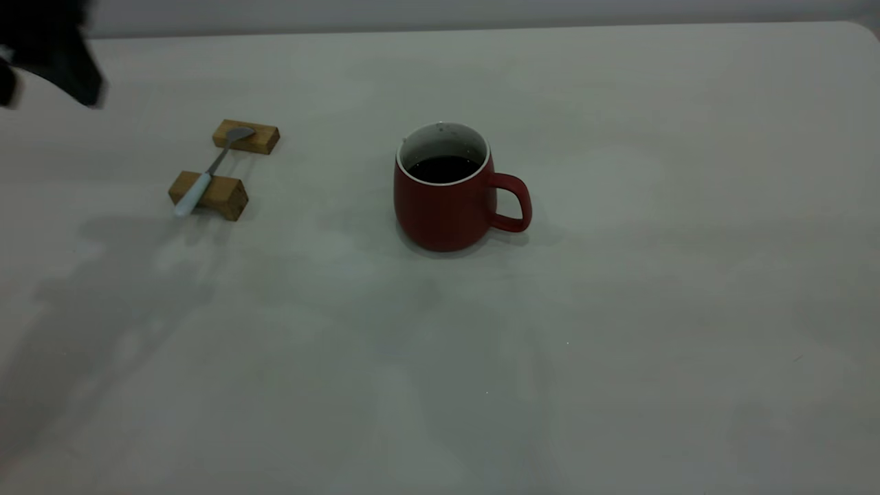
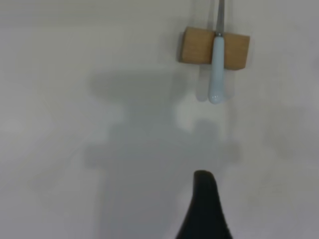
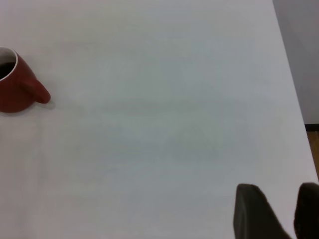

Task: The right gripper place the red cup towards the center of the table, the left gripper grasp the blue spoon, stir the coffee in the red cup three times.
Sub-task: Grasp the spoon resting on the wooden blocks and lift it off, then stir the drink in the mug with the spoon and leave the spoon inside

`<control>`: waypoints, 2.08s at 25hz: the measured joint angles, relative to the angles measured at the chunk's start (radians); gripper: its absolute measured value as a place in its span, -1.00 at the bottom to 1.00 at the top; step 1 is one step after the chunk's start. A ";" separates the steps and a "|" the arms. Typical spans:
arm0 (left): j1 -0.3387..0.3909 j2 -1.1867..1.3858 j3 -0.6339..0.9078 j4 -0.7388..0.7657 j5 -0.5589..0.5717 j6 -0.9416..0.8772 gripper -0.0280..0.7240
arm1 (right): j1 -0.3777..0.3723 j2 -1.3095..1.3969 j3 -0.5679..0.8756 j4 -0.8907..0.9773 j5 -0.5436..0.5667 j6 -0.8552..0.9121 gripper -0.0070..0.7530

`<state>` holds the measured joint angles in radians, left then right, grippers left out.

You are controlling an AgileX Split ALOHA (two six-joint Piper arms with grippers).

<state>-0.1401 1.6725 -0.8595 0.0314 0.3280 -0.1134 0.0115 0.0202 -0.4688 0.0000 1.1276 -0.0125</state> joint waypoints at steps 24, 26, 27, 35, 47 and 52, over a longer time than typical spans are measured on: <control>-0.021 0.587 -0.345 -0.013 -0.012 0.000 0.76 | 0.000 0.000 0.000 0.000 0.000 0.000 -0.36; -0.021 0.603 -0.358 -0.013 -0.010 0.000 0.70 | 0.000 0.000 0.000 0.000 0.000 0.000 -0.36; -0.021 0.613 -0.366 -0.013 -0.009 0.000 0.65 | 0.000 0.000 0.000 0.000 0.000 0.000 -0.36; -0.021 0.644 -0.410 -0.014 -0.001 -0.002 -0.44 | 0.000 0.000 0.000 0.000 0.000 0.000 -0.36; -0.040 0.533 -0.699 -0.436 0.521 -0.444 -0.49 | 0.000 0.000 0.000 0.000 0.000 0.000 -0.36; -0.040 0.533 -0.724 -0.854 0.635 -0.747 -0.49 | 0.000 0.000 0.000 0.000 0.000 0.000 -0.36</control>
<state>-0.1803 2.2057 -1.5836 -0.8228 0.9630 -0.8603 0.0115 0.0202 -0.4688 0.0000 1.1280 -0.0128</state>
